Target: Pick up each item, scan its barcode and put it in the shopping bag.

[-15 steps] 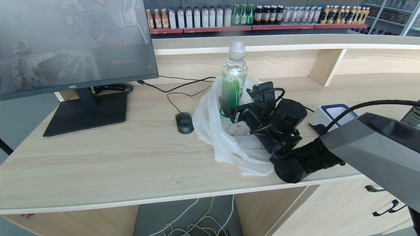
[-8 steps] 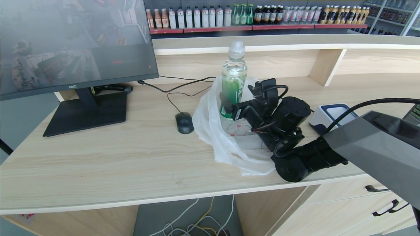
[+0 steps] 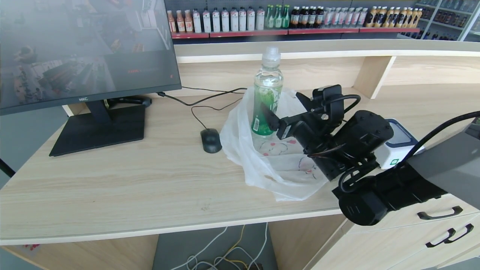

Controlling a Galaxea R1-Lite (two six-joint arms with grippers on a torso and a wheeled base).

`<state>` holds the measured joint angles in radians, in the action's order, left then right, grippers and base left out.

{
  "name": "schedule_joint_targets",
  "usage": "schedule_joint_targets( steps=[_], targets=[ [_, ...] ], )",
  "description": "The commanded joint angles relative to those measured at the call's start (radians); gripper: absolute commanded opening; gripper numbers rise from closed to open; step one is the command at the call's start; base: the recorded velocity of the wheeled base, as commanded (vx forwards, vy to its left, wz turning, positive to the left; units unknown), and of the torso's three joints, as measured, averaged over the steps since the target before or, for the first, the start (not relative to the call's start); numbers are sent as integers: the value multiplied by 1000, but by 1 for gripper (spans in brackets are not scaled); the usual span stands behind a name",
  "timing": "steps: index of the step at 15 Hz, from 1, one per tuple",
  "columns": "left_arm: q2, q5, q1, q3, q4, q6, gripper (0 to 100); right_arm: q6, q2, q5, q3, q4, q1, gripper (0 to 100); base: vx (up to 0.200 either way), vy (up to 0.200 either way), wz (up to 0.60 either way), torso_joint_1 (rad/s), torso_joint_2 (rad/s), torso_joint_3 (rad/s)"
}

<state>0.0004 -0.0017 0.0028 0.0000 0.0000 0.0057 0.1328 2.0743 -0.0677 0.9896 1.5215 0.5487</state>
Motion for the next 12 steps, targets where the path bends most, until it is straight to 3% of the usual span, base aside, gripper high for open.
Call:
schedule_joint_targets(
  steps=[1,4,11,12],
  targets=[
    [0,0,-1,0,0,3,100,1,-123,-1,-218,49,2,100,0,0,0,0,0,0],
    [0,0,0,0,0,0,100,-1,-224,-1,-339,49,7,100,0,0,0,0,0,0],
    [0,0,0,0,0,-3,100,-5,-287,-31,-397,49,48,100,0,0,0,0,0,0],
    [0,0,0,0,0,-3,100,-5,-287,-31,-402,49,51,100,-200,0,0,2,2,7]
  ],
)
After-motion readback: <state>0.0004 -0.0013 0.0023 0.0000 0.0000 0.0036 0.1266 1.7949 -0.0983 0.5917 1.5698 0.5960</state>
